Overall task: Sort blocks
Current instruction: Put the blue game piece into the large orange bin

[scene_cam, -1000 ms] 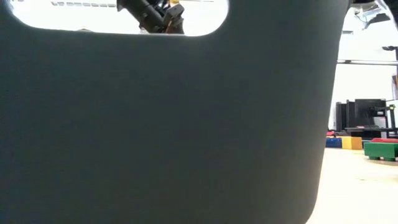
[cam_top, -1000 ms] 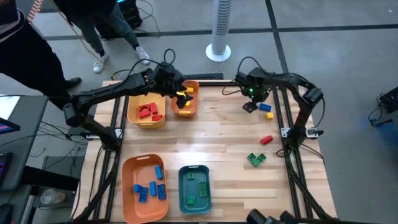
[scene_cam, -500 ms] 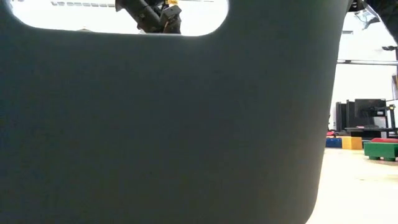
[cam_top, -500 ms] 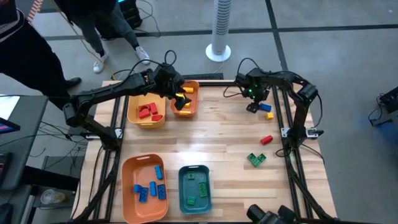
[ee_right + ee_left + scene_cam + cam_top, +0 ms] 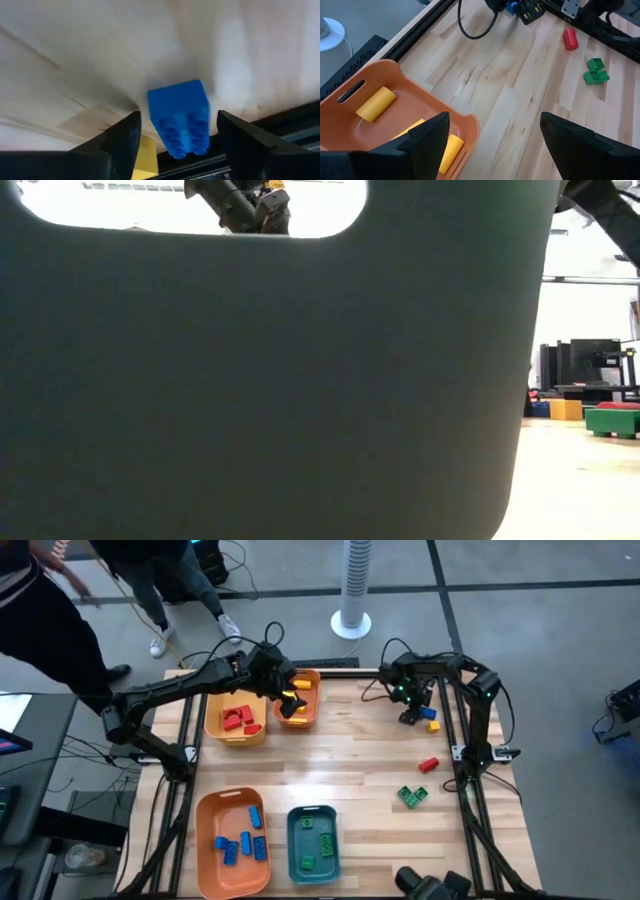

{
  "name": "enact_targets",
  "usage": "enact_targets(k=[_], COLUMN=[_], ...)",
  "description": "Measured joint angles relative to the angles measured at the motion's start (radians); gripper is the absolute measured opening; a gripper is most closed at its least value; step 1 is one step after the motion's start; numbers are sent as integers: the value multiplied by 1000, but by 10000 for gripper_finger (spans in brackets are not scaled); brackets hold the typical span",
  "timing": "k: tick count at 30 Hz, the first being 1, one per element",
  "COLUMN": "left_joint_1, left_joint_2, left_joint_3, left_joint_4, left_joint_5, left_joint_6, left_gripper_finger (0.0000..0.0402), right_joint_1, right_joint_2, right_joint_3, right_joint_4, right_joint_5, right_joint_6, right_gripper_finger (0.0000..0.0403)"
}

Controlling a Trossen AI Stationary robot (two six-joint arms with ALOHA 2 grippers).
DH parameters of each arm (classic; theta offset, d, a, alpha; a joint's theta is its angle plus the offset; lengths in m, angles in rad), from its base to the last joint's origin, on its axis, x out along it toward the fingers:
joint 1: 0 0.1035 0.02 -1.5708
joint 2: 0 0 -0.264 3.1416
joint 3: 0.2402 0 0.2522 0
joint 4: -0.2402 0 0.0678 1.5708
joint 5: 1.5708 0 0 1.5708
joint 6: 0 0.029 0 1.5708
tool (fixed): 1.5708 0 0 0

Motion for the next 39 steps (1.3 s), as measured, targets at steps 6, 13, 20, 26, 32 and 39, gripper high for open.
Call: enact_targets(k=[6, 13, 20, 26, 32, 39], left_joint_1=[0, -6, 4, -21, -32, -35], left_joint_2=[0, -31, -29, -28, -28, -28], left_joint_3=[6, -2, -185, -318, -331, -331], left_joint_4=[-46, -16, 221, 609, 769, 816], left_joint_5=[-1, -12, 181, 269, 272, 291], left_joint_6=[-11, 109, 75, -128, -206, -222], left_gripper_finger=[304, 304, 304, 304, 304, 304], right_joint_1=[20, 44, 83, 224, 369, 450], right_joint_2=[30, -119, -374, -597, -661, -619], right_joint_3=[2, 5, 10, 7, 6, 5], right_joint_4=[-13, 121, 259, 605, 942, 1100], right_joint_5=[-65, -344, -433, -582, -627, -643], right_joint_6=[15, 80, 202, 362, 441, 511], right_gripper_finger=[164, 100, 100, 114, 116, 117])
